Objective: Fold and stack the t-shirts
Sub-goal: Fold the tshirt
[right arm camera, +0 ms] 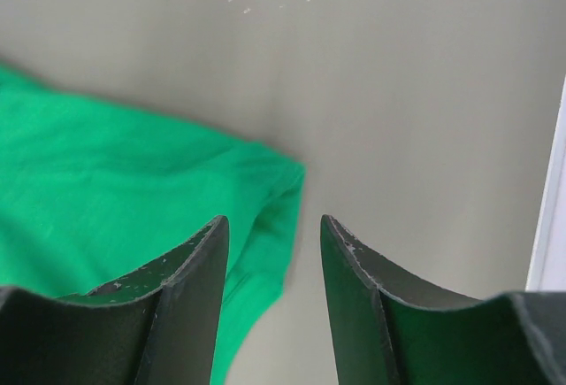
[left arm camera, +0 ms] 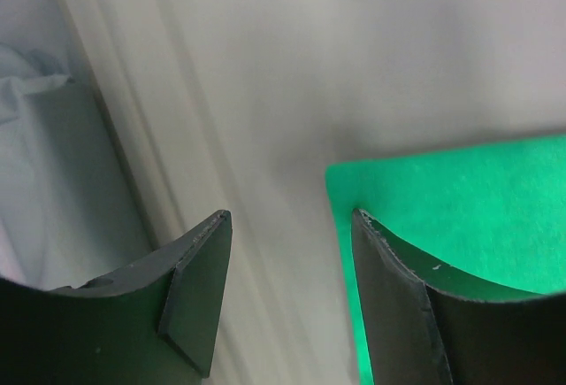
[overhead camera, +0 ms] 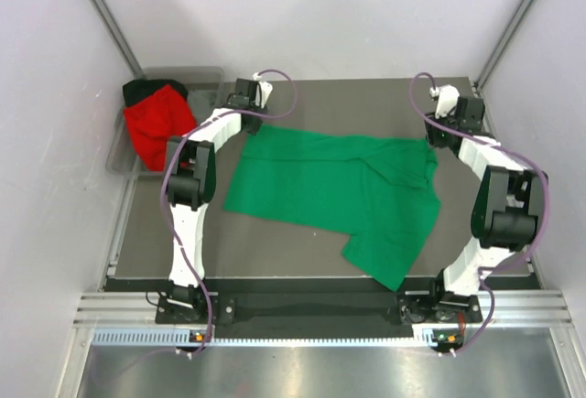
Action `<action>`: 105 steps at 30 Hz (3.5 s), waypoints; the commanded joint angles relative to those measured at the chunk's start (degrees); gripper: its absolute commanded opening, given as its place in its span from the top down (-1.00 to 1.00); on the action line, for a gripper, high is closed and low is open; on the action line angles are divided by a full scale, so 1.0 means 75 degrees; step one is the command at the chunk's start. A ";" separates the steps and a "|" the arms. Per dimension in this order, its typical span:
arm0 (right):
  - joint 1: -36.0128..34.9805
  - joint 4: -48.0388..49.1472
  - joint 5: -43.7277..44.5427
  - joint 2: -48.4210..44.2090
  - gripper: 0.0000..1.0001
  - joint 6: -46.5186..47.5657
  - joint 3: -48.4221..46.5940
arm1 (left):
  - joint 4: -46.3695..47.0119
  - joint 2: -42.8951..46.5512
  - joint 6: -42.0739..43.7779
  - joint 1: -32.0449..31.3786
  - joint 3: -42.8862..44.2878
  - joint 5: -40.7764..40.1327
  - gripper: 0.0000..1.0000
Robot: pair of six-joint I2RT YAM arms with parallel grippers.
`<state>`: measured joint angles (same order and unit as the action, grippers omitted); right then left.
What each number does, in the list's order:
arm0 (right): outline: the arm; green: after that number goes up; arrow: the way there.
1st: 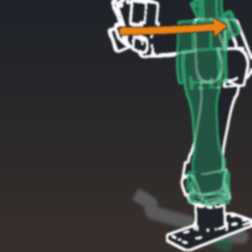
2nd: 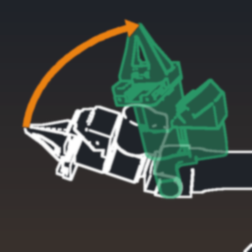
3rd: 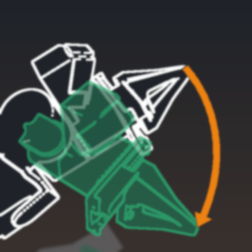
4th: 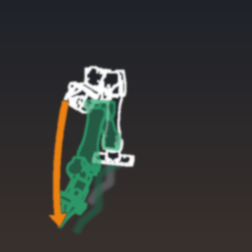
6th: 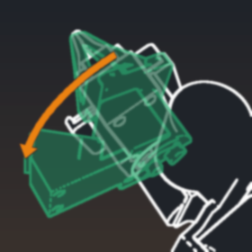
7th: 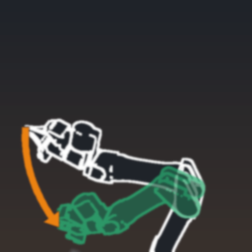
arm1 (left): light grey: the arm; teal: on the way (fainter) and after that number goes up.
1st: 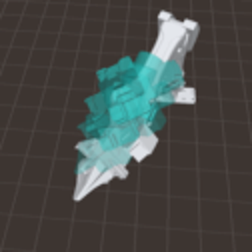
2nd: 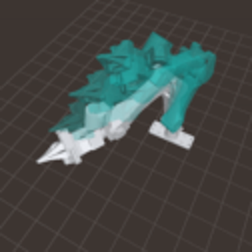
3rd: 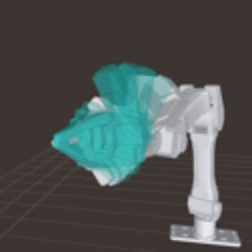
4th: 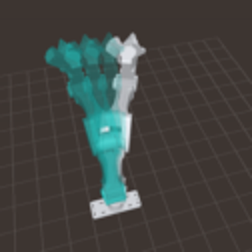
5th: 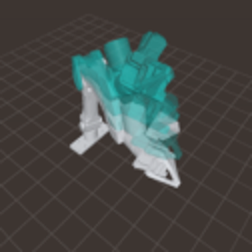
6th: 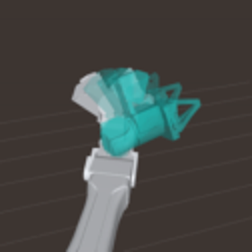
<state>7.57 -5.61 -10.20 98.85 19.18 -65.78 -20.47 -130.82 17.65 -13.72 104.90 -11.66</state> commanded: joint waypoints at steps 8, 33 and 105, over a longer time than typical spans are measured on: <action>0.0723 0.0033 -0.0666 0.1549 0.11 -0.1406 -0.1611 | -0.0294 -0.0650 -0.0595 0.0188 0.0861 0.0265 -0.22; 0.1029 -0.3328 -0.2624 0.3273 0.19 -0.0988 -0.4154 | -0.0224 -0.0475 -0.0537 0.0235 0.0345 0.0360 -0.15; 0.0947 -0.3998 -0.2531 0.4222 1.00 -0.0729 -0.4659 | -0.1420 -0.1072 -0.1556 0.0516 0.1552 0.2820 1.00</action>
<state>15.18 -36.38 -29.10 129.29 13.85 -101.14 -29.76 -137.32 6.39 -9.98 115.39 7.90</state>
